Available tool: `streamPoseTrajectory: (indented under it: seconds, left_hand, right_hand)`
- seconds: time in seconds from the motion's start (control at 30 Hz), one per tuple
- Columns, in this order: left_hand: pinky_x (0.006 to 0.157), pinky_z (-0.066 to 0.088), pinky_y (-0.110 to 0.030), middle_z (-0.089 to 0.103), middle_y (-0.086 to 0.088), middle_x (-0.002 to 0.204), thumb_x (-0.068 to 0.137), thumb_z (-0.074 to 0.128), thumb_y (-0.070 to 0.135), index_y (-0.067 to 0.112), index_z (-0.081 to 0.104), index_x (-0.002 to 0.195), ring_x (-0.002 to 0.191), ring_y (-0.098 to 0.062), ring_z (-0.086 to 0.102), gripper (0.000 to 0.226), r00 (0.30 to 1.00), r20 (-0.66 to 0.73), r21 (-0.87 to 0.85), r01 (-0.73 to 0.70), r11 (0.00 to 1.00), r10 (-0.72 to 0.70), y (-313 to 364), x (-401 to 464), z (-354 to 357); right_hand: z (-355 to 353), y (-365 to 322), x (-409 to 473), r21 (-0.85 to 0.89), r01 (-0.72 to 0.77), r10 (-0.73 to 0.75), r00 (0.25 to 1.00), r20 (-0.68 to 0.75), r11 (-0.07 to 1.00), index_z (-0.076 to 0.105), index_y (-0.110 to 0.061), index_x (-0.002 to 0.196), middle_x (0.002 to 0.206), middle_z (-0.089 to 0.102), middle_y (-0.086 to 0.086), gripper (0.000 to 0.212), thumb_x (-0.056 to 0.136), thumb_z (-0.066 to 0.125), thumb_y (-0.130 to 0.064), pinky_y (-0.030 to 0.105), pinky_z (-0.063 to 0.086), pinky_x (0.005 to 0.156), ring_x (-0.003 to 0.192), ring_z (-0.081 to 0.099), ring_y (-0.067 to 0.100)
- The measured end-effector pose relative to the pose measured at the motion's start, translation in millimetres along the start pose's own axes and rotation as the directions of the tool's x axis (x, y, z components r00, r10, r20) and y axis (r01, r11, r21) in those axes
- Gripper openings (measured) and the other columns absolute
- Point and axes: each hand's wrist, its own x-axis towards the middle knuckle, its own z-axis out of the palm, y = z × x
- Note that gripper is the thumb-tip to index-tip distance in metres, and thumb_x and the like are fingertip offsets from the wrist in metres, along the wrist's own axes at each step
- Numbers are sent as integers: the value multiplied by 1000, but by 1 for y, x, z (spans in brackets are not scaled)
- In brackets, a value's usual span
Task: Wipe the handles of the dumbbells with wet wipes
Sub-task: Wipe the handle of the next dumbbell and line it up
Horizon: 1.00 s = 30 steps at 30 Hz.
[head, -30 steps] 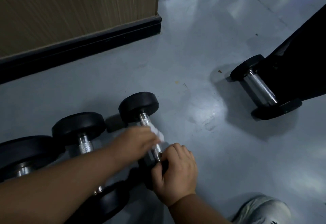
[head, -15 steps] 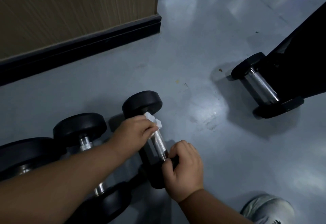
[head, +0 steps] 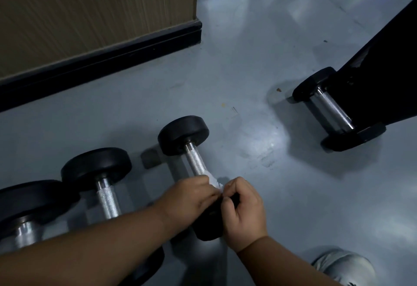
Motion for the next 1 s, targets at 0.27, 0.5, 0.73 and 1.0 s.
streamPoseTrajectory:
  seconds: [0.27,0.5,0.73,1.0]
  left_hand:
    - [76,50,-31,65,1,81,89,65,36,13,77,82,79,-16,64,27,965,-217,66,162,984,-145,-20,32,-22]
    - [84,50,-26,65,0,84,92,55,40,16,75,83,85,-14,63,32,998,-25,77,61,995,-59,-12,34,-12]
    - [85,49,-50,64,-2,82,89,61,45,8,64,83,81,-16,60,38,967,-110,-43,225,973,-229,-1,7,-11]
    - [80,43,-9,64,8,89,91,66,26,25,77,96,87,-6,63,12,965,-221,52,153,987,-138,-23,30,-40]
  right_hand:
    - [-5,6,2,33,-36,36,999,12,999,49,-18,71,71,54,-3,8,75,43,-20,43,47,62,70,55,21]
    - [-11,-20,12,-315,106,-98,994,42,943,52,-20,62,65,51,-5,15,74,54,-29,31,42,63,68,48,18]
    - [12,-29,-8,-482,205,-177,979,103,852,51,-19,66,67,48,-1,17,65,64,-31,32,33,61,62,44,23]
    - [7,-29,-7,-477,207,-195,978,75,854,46,-18,63,67,44,0,18,63,58,-31,32,32,57,60,42,25]
